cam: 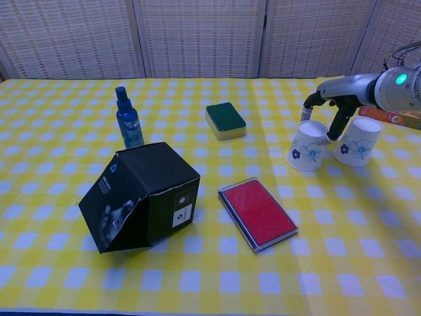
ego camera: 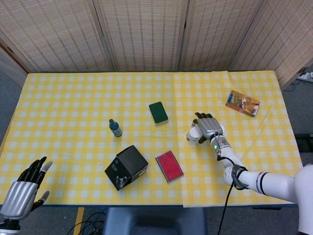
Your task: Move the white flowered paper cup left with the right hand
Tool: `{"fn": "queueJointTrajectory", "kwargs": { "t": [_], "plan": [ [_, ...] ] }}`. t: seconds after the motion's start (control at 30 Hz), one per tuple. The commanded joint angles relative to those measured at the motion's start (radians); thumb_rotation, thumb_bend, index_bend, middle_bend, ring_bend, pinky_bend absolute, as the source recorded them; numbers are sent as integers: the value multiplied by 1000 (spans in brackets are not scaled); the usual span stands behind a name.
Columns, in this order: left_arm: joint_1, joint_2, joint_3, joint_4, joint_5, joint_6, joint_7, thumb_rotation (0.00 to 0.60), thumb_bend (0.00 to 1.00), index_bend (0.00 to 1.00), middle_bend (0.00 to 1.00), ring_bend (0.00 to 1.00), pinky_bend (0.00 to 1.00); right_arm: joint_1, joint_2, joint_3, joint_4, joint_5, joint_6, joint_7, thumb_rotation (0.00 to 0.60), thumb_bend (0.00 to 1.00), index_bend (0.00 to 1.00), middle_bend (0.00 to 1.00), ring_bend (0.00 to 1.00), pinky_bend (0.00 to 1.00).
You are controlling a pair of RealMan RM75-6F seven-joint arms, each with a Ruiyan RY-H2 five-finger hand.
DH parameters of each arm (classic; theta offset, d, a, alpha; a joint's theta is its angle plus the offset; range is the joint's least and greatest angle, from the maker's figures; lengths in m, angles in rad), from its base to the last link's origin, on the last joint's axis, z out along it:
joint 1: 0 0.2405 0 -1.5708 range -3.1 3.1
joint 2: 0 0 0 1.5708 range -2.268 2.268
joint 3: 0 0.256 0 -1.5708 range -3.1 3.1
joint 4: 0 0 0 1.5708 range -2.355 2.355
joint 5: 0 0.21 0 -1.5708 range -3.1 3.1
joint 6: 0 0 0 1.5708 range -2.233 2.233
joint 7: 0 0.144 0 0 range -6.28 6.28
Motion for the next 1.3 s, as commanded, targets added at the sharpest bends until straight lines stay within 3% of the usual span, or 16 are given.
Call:
{"fn": "queueJointTrajectory", "kwargs": {
  "t": [0.03,0.17,0.33,0.43,0.53,0.67,0.83,1.07,1.3],
  "plan": [
    [0,-1,1,2,0,-4,2,600,317,23,0,0,228,-2,34,9,-34,-11,-8,20,600,222,44,0,0,0],
    [-4,-9,-1,4,-5,-18,10,600,317,23,0,0,228,-33,117,34,-129,-80,6,73,600,197,0,0,0,0],
    [-8,-18,-10,8,-22,-28,29,600,317,23,0,0,228,-128,283,41,-336,-246,97,140,600,187,0,0,0,0],
    [-11,-22,-20,9,-43,-37,36,600,317,23,0,0,228,-260,381,12,-469,-453,226,206,600,185,0,0,0,0],
    [-16,-27,-30,11,-67,-49,42,600,317,23,0,0,228,-426,433,-68,-518,-715,384,278,600,183,0,0,0,0],
    [-25,-35,-37,13,-84,-66,54,600,317,23,0,0,229,-628,427,-192,-446,-1004,595,329,600,181,0,0,0,0],
    [-33,-48,-37,15,-85,-80,70,600,317,23,0,0,229,-802,346,-258,-279,-1155,783,358,600,181,0,0,0,0],
    [-35,-64,-33,17,-81,-83,100,600,317,23,0,0,228,-956,214,-239,-64,-1152,913,388,600,181,0,0,0,0],
    [-25,-65,-34,15,-71,-56,104,600,317,23,0,0,229,-978,207,-207,-42,-1138,883,395,600,181,0,0,0,0]
  ]
}}
